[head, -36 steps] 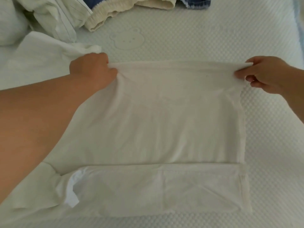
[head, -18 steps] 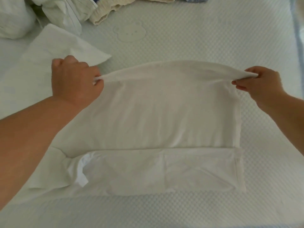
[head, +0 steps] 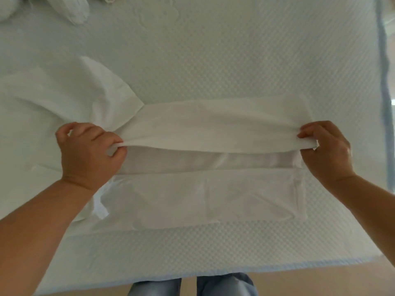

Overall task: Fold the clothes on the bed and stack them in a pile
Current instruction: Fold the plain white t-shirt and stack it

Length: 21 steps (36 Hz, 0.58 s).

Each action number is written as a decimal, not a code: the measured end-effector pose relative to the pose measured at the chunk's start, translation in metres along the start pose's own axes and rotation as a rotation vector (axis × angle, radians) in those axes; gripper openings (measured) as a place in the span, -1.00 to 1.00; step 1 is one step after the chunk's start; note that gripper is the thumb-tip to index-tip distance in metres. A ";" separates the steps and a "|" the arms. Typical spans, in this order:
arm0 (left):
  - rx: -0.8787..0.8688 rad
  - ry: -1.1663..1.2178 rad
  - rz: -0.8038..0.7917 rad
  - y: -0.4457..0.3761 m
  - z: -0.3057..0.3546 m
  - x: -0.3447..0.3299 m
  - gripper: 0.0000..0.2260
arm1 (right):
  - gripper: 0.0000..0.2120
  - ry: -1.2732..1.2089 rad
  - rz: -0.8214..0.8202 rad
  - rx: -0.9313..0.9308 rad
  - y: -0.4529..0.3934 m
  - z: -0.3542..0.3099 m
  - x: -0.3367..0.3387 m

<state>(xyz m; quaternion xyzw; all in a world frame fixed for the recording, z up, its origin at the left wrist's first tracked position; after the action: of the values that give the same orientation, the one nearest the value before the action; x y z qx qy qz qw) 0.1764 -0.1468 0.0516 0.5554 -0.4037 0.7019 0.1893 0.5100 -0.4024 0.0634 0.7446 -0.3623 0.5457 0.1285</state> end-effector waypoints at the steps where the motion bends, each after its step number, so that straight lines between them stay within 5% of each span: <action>1: 0.011 0.003 0.010 0.001 0.000 0.004 -0.87 | -0.78 -0.004 -0.012 -0.002 0.002 0.001 0.000; 7: 0.025 0.018 -0.128 0.015 0.001 0.003 -0.74 | -0.75 0.044 -0.251 -0.096 0.015 0.005 -0.011; 14: 0.088 0.007 -0.388 0.026 0.008 -0.008 -0.63 | -0.66 0.055 -0.243 -0.170 0.008 0.008 -0.010; 21: 0.038 0.181 -0.215 -0.005 0.030 0.000 -0.75 | -0.81 -0.283 -0.107 -0.835 -0.027 0.031 -0.019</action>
<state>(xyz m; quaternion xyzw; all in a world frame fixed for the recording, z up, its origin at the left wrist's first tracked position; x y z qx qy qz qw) 0.1991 -0.1671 0.0554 0.5334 -0.3097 0.7323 0.2888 0.5477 -0.3941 0.0397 0.7140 -0.5265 0.2380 0.3954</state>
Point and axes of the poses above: each hand's wrist, its own y-axis away from the middle knuckle, its own x-axis out of the back of the hand, z = x × y, the point moved 3 cm from there along -y, towards the middle knuckle, and after that the axes turned 12 degrees about z, right-handed, at the moved point
